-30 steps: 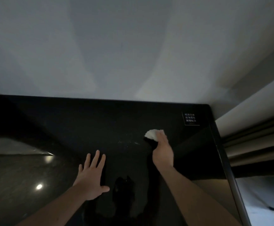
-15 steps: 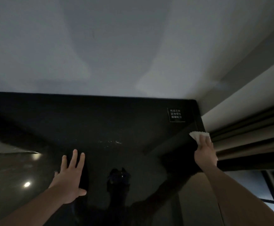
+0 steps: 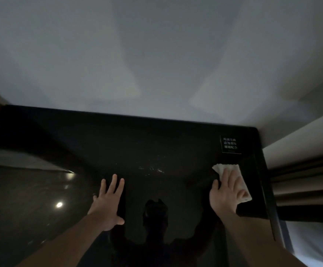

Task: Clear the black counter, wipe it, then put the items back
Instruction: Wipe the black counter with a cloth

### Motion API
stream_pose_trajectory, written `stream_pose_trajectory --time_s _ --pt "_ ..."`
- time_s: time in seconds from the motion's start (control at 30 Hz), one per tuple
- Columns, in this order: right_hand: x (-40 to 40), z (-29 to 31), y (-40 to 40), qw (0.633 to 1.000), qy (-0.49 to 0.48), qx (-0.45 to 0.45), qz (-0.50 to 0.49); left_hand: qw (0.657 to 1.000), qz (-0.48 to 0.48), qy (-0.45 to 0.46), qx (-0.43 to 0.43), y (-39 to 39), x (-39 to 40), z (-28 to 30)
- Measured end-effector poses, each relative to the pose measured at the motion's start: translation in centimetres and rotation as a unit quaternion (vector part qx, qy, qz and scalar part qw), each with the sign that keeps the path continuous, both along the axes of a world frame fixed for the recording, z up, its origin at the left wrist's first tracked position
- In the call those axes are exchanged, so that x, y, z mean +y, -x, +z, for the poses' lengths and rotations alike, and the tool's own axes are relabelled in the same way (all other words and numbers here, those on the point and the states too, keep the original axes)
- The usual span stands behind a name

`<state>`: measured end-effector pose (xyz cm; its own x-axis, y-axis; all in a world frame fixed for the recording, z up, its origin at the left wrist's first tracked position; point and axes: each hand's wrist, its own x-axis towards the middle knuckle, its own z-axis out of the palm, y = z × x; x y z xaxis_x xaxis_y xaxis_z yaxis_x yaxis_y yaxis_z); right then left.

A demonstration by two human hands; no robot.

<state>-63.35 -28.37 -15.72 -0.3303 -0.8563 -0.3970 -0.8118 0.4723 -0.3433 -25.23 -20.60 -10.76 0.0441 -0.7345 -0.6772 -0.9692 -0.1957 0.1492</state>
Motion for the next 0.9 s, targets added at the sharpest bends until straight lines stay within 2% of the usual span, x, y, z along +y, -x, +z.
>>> stream_pose_trajectory --time_s 0.2,0.33,0.5,0.7,0.9 --pt "0.1 0.2 -10.1 1.000 -0.024 -0.018 0.006 0.997 -0.011 0.053 0.050 -1.4 1.9 0.1" --pt "0.3 0.4 -17.5 0.999 -0.017 -0.030 0.023 0.988 -0.001 0.108 0.108 -5.9 4.0 0.4" --pt "1.1 0.3 -26.3 0.999 -0.012 -0.031 0.022 0.987 0.021 0.151 0.044 -17.7 5.5 0.8" --pt "3.3 0.3 -38.8 0.998 0.007 -0.043 0.052 0.988 0.094 0.124 0.001 -32.5 8.8 -0.1" --pt "4.2 -0.3 -45.9 0.996 0.029 -0.034 0.073 0.990 0.102 0.098 0.009 -37.1 12.1 -1.2"
